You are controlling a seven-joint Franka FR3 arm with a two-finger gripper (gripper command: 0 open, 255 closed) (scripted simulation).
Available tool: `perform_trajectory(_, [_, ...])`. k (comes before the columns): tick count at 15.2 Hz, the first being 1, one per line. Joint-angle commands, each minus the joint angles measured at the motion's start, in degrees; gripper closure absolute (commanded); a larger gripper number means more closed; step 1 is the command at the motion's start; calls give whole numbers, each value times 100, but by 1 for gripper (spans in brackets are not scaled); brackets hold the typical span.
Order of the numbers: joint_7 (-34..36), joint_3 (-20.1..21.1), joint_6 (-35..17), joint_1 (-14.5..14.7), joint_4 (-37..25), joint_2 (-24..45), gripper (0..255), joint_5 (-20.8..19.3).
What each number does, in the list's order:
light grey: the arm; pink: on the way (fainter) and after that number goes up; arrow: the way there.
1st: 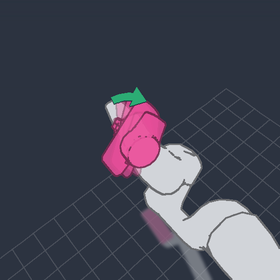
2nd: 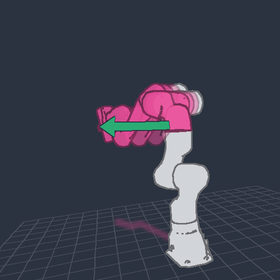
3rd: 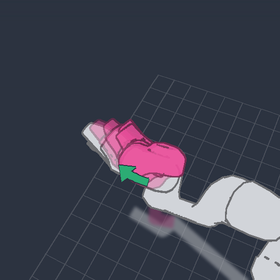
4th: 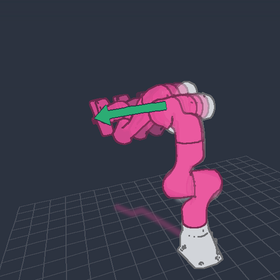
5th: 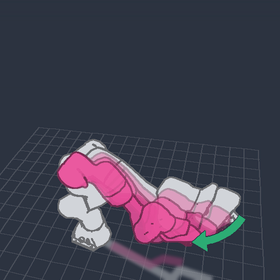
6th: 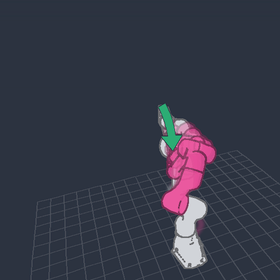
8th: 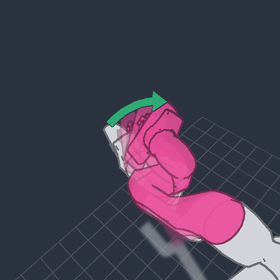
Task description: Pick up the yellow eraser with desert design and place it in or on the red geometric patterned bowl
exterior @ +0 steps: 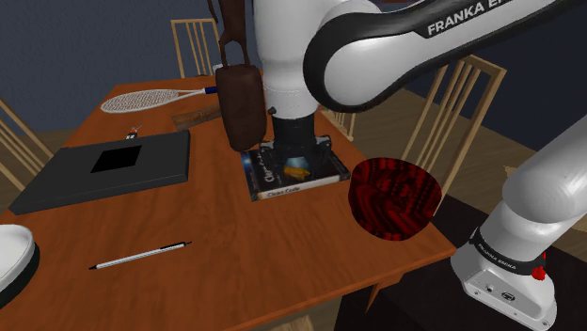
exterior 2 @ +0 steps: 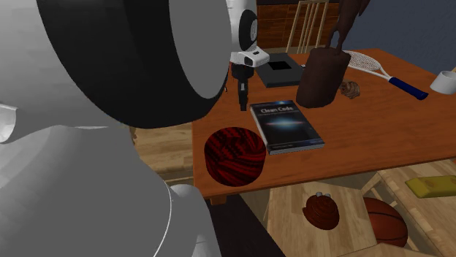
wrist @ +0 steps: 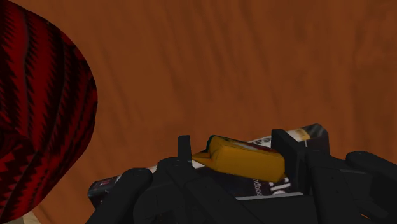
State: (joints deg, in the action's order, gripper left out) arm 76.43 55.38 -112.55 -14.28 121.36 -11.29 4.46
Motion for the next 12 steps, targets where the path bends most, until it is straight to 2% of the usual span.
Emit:
perform_trajectory(1, [-52,-48,163,7,-120,-61,255,41])
perform_trajectory(12, [-206,-237,1011,22,-833,-257,255,147])
